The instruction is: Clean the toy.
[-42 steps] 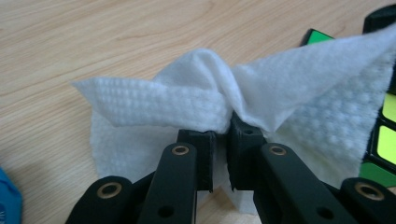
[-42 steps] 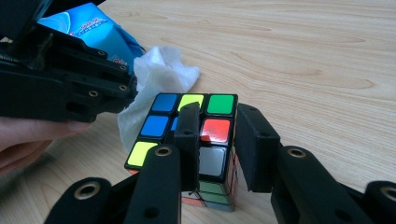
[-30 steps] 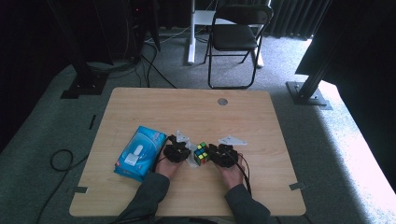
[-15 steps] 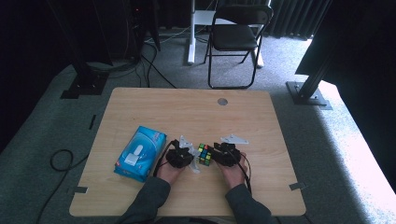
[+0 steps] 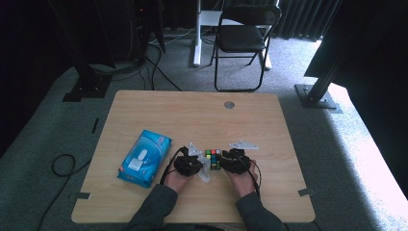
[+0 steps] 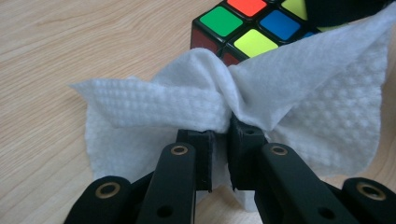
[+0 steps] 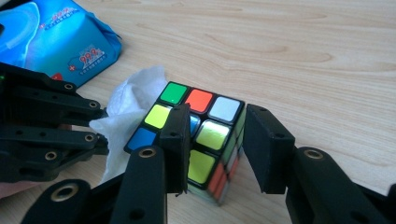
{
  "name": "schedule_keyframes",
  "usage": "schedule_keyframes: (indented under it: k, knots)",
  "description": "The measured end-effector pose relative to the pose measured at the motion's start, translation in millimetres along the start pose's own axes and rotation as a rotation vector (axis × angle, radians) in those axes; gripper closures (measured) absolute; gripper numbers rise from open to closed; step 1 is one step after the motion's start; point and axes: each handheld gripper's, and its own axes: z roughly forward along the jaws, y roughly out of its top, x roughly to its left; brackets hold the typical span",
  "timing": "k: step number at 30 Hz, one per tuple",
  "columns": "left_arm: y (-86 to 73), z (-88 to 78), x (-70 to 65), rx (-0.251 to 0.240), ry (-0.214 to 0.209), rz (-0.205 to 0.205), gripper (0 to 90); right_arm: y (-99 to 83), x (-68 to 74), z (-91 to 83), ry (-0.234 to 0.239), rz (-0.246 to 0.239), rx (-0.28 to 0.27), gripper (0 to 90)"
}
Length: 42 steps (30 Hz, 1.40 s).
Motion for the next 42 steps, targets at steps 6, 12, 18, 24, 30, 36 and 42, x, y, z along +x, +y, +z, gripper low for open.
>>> schedule_keyframes:
  k: [6, 12, 18, 24, 30, 36, 42]
  knots:
    - [1.3, 0.4, -1.0, 0.000, 0.003, 0.013, 82.4, 0.4, -1.9, 1.6, 0.004, 0.021, 0.006, 68.9]
    - [5.8, -2.7, -1.3, -0.024, 0.026, 0.028, 84.1, 0.8, 0.1, 1.5, -0.009, 0.016, 0.005, 70.5]
    - [15.6, -5.5, 4.3, -0.036, 0.048, 0.033, 85.1, 0.3, 0.1, 1.7, -0.009, 0.021, 0.002, 70.5]
    - [21.9, -8.6, 10.1, -0.063, 0.053, 0.014, 85.3, 0.1, 0.1, 2.1, -0.008, 0.024, -0.001, 70.3]
    - [27.1, -9.6, 12.6, -0.071, 0.053, 0.014, 85.3, 0.0, 0.6, 2.1, -0.011, 0.024, -0.002, 70.4]
    - [29.5, -6.0, 13.4, -0.064, 0.057, 0.016, 85.2, 0.0, 0.8, 2.1, -0.012, 0.023, -0.002, 70.4]
    - [30.4, -1.4, 17.0, -0.042, 0.057, 0.025, 85.2, 0.0, 0.8, 2.1, -0.011, 0.022, -0.001, 70.5]
